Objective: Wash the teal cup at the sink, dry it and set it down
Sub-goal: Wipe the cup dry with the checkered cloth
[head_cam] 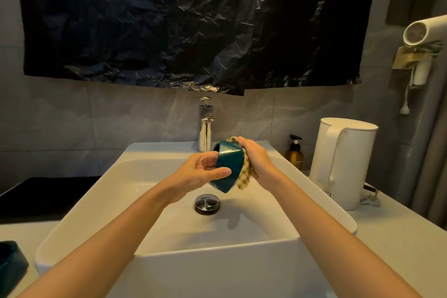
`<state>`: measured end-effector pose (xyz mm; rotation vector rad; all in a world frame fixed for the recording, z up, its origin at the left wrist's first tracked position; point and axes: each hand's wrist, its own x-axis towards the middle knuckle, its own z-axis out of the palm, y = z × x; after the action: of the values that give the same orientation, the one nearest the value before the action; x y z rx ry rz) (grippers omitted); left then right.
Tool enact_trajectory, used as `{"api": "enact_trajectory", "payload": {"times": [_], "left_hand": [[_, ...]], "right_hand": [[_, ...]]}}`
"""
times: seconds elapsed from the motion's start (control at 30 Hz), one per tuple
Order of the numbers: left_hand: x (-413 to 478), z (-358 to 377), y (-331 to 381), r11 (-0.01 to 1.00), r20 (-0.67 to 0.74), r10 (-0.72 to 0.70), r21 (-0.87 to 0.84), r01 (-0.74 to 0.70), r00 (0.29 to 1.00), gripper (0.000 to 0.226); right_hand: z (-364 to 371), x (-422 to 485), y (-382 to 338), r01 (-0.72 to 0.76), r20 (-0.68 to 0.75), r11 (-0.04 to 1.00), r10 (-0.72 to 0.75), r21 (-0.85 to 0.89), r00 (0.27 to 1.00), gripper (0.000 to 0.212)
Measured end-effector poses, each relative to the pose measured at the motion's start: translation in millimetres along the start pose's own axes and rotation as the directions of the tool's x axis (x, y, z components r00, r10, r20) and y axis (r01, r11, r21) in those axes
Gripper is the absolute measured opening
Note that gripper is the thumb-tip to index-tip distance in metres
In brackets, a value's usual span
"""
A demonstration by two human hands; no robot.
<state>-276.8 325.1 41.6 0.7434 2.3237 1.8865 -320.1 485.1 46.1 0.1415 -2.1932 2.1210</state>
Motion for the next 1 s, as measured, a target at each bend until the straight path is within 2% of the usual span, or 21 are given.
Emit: {"api": "enact_trajectory", "payload": {"times": [0.07, 0.13, 0.23, 0.33, 0.4, 0.63, 0.7, 0.8, 0.9, 1.0], "left_hand": [[0, 0, 3, 0.999, 0.004, 0.036, -0.014, -0.036, 0.999, 0.034], [0, -1, 5, 0.998, 0.019, 0.064, -0.028, -0.064, 0.998, 0.040], [-1, -3, 7, 0.998, 0.035, 0.069, -0.004, -0.069, 0.997, 0.043], [-3, -5, 6, 0.997, 0.038, 0.061, 0.042, -0.062, 0.997, 0.041], [-4, -3, 6, 0.995, 0.059, 0.062, 0.073, -0.066, 0.996, 0.036], [-3, 2, 8, 0.993, 0.034, 0.042, 0.107, -0.046, 0.999, 0.035], [-2, 2, 9, 0.999, 0.018, 0.036, 0.040, -0.037, 0.999, 0.029], [1, -1, 10, 0.991, -0.060, -0.016, -0.131, 0.008, 0.998, 0.018], [3, -4, 10, 0.956, -0.059, -0.083, -0.288, 0.062, 0.995, 0.019], [4, -5, 9, 0.934, -0.053, -0.122, -0.344, 0.096, 0.991, 0.026]], "right_hand": [[-5, -5, 2, -0.174, 0.073, 0.979, 0.167, 0.105, 0.983, 0.036], [-7, -12, 0, -0.336, 0.230, 0.914, 0.285, 0.225, 0.930, 0.044], [-9, -21, -8, -0.426, 0.424, 0.840, 0.269, 0.337, 0.865, 0.064], [-10, -25, -13, -0.412, 0.434, 0.859, 0.261, 0.303, 0.862, 0.068], [-12, -24, -14, -0.372, 0.421, 0.892, 0.244, 0.257, 0.874, 0.070], [-2, -26, -8, -0.242, 0.335, 0.955, 0.174, 0.173, 0.926, 0.047], [3, -27, -7, -0.198, 0.309, 0.972, 0.151, 0.127, 0.939, 0.042], [10, -25, -4, -0.049, 0.232, 0.998, 0.036, 0.050, 0.972, 0.048], [12, -26, -2, 0.135, 0.160, 0.991, -0.130, -0.019, 0.979, 0.042], [12, -27, -1, 0.267, 0.132, 0.963, -0.261, -0.025, 0.956, 0.045]]}}
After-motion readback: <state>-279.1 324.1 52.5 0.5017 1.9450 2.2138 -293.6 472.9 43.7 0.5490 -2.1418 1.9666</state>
